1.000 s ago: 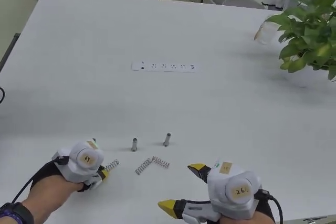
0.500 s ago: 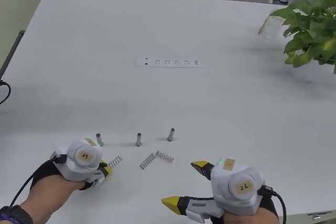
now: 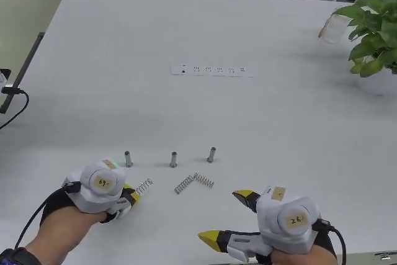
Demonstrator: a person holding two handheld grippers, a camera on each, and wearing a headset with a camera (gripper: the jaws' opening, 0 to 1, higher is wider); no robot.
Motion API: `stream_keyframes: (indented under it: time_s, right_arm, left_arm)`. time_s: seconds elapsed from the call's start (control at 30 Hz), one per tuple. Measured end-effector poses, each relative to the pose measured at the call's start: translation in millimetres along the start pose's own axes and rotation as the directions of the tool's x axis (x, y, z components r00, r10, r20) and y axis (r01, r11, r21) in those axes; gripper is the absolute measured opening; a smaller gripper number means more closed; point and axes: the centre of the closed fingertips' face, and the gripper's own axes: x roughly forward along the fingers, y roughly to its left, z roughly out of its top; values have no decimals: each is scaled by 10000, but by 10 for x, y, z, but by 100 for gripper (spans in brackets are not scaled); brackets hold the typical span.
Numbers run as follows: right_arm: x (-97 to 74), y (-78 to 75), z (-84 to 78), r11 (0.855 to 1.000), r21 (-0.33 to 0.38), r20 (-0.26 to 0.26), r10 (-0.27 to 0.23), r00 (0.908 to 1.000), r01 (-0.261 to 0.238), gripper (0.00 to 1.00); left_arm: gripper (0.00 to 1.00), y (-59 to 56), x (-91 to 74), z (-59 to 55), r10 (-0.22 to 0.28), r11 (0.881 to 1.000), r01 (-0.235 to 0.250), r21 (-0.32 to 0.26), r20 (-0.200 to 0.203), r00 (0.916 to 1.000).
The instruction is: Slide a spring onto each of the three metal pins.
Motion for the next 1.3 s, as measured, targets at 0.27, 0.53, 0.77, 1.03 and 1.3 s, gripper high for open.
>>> stream_keyframes:
  time_s: [0.27, 0.53, 0.77, 1.03, 1.3]
  right_arm:
    - [28, 9, 30, 9999, -84, 25, 106, 9999, -106, 66]
    - [89, 79, 47, 9991, -213, -2, 369, 9993, -369, 64]
    - [148, 183, 66, 9965, -377, -26, 742, 9972, -742, 61]
    - [203, 268, 76, 9930, -441, -15, 1097, 9940, -1096, 54]
    - [259, 332, 114, 9871, -635, -80, 1464, 9892, -1467, 51]
  left_arm:
    - [2, -63, -117, 6, 56, 10000, -54, -78, 212, 9998]
    - [2, -180, -217, 23, -61, 10000, 59, 52, 374, 9993]
    - [2, -299, -283, 23, -248, 9989, 233, 395, 388, 9989]
    - [2, -450, -348, 105, -532, 9951, 487, 860, 506, 9973]
    - [2, -660, -404, 154, -953, 9859, 863, 1431, 577, 9938]
